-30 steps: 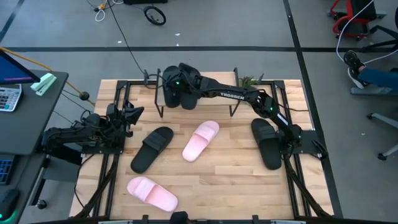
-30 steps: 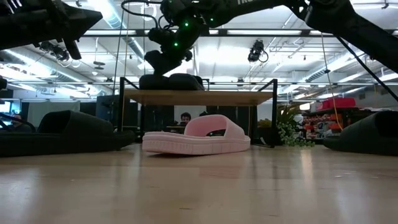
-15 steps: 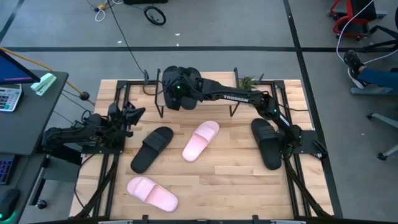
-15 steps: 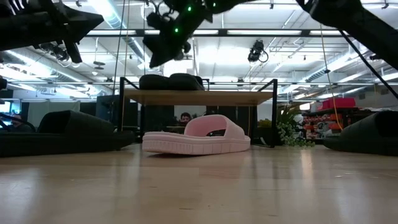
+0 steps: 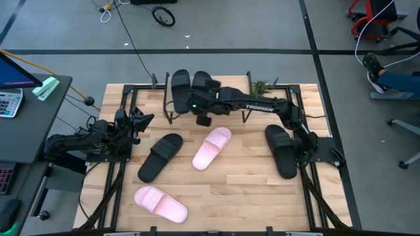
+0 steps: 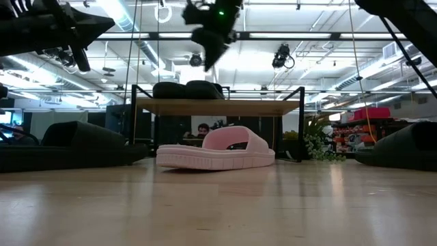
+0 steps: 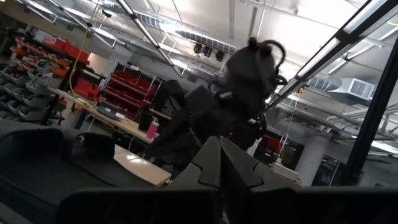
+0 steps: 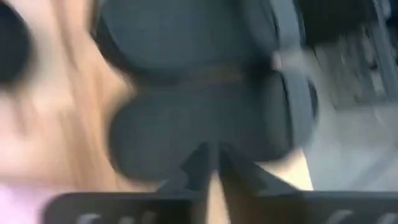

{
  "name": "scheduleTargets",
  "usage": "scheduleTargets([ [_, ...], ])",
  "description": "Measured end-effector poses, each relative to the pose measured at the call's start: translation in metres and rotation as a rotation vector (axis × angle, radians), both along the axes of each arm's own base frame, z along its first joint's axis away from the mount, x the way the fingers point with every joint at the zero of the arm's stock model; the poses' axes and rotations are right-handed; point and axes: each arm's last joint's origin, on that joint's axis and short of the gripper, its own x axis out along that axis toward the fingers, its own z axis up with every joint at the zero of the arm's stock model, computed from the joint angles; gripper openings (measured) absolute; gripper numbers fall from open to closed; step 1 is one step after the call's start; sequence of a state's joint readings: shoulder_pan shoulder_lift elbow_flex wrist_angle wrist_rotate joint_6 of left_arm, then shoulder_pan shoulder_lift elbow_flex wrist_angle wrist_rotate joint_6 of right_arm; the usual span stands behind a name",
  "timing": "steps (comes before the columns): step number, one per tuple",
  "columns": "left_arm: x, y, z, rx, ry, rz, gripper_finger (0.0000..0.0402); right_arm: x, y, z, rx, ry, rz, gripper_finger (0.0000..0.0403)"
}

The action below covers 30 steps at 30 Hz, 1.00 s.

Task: Pick and place slides into the shelf
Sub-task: Put the black slipper on the shelf

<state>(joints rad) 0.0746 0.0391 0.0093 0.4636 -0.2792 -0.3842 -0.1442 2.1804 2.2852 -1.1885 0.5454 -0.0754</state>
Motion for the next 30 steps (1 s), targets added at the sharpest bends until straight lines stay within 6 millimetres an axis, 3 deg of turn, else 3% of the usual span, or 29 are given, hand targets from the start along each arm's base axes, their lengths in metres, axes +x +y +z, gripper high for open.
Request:
scheduleTargets([
  [6,0.0,0.0,-0.001,0.001,0.008,0.001,0.0004,-0.023,-0.026,-0.002,-0.014,0.115,-0.174,0.0006],
  [14,0.0,0.0,-0.001,-0.004,0.006,-0.001,0.0015,-0.041,-0.09,-0.007,0.158,0.107,-0.227,0.0003],
  [18,0.0,0.0,-0.001,0.001,0.008,0.001,0.0008,-0.051,-0.116,-0.009,0.354,0.039,-0.177,0.0002],
  [24,0.0,0.0,-0.001,0.001,0.008,0.001,0.001,-0.047,-0.131,-0.018,0.389,0.004,-0.151,0.0001],
  [30,0.0,0.0,0.0,0.002,0.006,0.002,0.0025,-0.035,-0.117,-0.016,0.372,-0.037,-0.087,0.0],
])
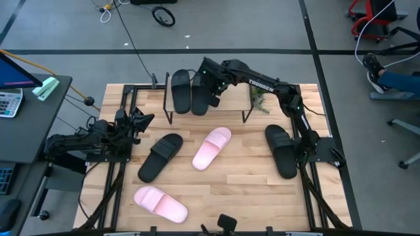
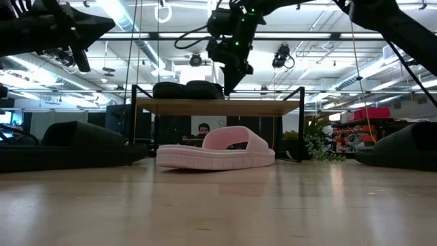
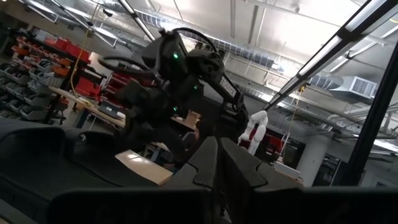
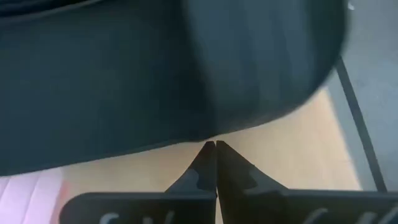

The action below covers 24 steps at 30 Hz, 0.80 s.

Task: Pick and place slides into the shelf
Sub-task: Put the black slipper on the shelf

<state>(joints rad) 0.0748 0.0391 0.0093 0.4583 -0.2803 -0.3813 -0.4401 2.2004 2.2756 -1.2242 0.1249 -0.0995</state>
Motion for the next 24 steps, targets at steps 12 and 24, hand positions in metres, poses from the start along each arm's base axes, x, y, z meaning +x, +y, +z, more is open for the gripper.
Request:
scheduleTargets([
  [12,-0.001,0.0,0.001,-0.002,-0.012,0.009,0.0005,0.019,0.008,-0.038,-0.104,0.003,0.028,0.0],
  [24,-0.002,0.0,0.005,0.015,-0.048,0.023,0.0014,0.034,0.004,-0.03,-0.175,-0.141,0.054,0.0],
])
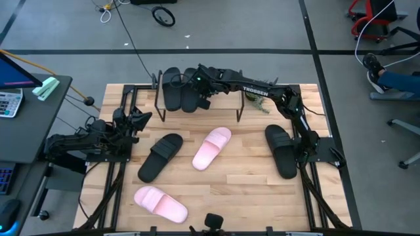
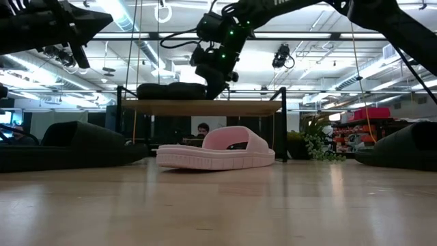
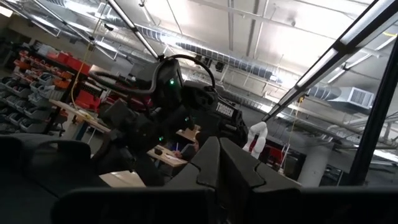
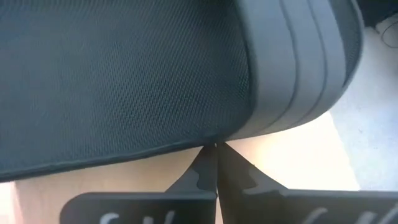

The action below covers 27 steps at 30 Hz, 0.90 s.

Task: Pick and place slides into the shelf
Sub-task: Put the black slipper on the shelf, then put the pink slipper on the shelf

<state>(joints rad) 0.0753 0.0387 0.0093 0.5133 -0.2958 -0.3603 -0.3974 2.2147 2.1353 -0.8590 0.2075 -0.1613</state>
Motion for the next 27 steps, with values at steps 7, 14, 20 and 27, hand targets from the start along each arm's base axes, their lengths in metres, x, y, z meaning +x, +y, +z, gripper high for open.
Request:
scheduleTargets([
  [7,-0.001,0.0,0.001,0.011,-0.008,0.006,0.0007,0.008,-0.003,0.006,-0.033,-0.102,0.028,0.0],
  [14,-0.002,0.0,0.003,0.013,-0.035,0.006,0.0026,0.009,-0.002,0.005,-0.018,-0.119,0.02,0.0],
  [20,-0.002,0.0,0.003,0.013,-0.031,0.006,0.0012,0.006,0.006,0.007,0.012,-0.094,0.008,0.0],
  [27,0.002,-0.003,0.0,0.077,0.022,-0.071,0.0008,-0.001,0.07,0.043,0.009,-0.06,0.142,0.0],
])
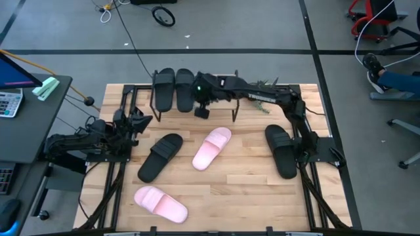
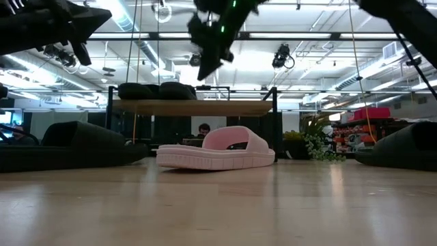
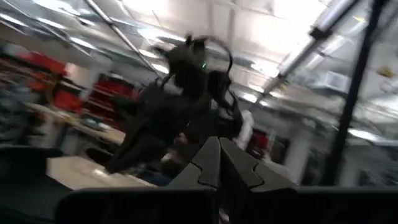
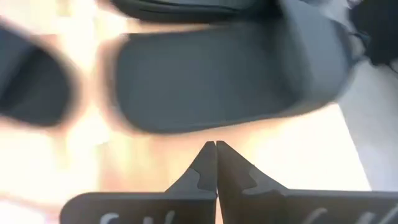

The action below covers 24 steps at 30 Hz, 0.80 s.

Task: Pick and place slides into the shelf
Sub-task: Put the pink slipper on the shelf

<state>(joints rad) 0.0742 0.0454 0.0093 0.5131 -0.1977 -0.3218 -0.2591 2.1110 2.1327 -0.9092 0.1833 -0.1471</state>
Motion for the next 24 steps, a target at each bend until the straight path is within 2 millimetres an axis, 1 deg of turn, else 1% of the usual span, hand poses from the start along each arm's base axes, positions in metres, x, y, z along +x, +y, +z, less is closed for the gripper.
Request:
scheduleTargets([
  [2,0.002,-0.001,-0.001,0.014,0.025,-0.047,0.0011,-0.003,0.028,0.013,-0.007,-0.012,0.055,0.0],
  [5,0.004,-0.003,0.009,0.031,0.085,-0.093,0.0015,-0.01,0.073,0.029,0.001,-0.025,0.138,0.0],
  [7,0.007,-0.003,0.017,0.043,0.186,-0.092,0.0015,-0.016,0.103,0.035,0.011,-0.03,0.167,0.0],
  [9,0.013,-0.003,0.022,0.085,0.334,-0.084,0.0015,-0.028,0.131,0.036,0.015,-0.01,0.175,0.0],
  [10,0.015,-0.004,0.024,0.096,0.393,-0.084,0.0016,-0.034,0.145,0.034,0.014,0.005,0.176,0.0],
  [12,0.021,-0.005,0.032,0.117,0.457,-0.093,0.0018,-0.049,0.169,0.025,0.011,0.022,0.146,0.0],
  [16,0.038,-0.01,0.052,0.245,0.529,-0.11,0.0028,-0.084,0.209,-0.007,-0.004,0.053,0.008,0.0],
  [18,0.048,-0.014,0.065,0.317,0.549,-0.117,0.0037,-0.103,0.222,-0.022,-0.019,0.044,-0.072,0.0],
  [21,0.067,-0.019,0.08,0.453,0.606,-0.122,0.0058,-0.131,0.233,-0.042,-0.021,0.024,-0.169,0.0001],
  [24,0.089,-0.022,0.083,0.573,0.744,-0.063,0.0084,-0.154,0.239,-0.056,0.008,-0.01,-0.258,0.0002],
])
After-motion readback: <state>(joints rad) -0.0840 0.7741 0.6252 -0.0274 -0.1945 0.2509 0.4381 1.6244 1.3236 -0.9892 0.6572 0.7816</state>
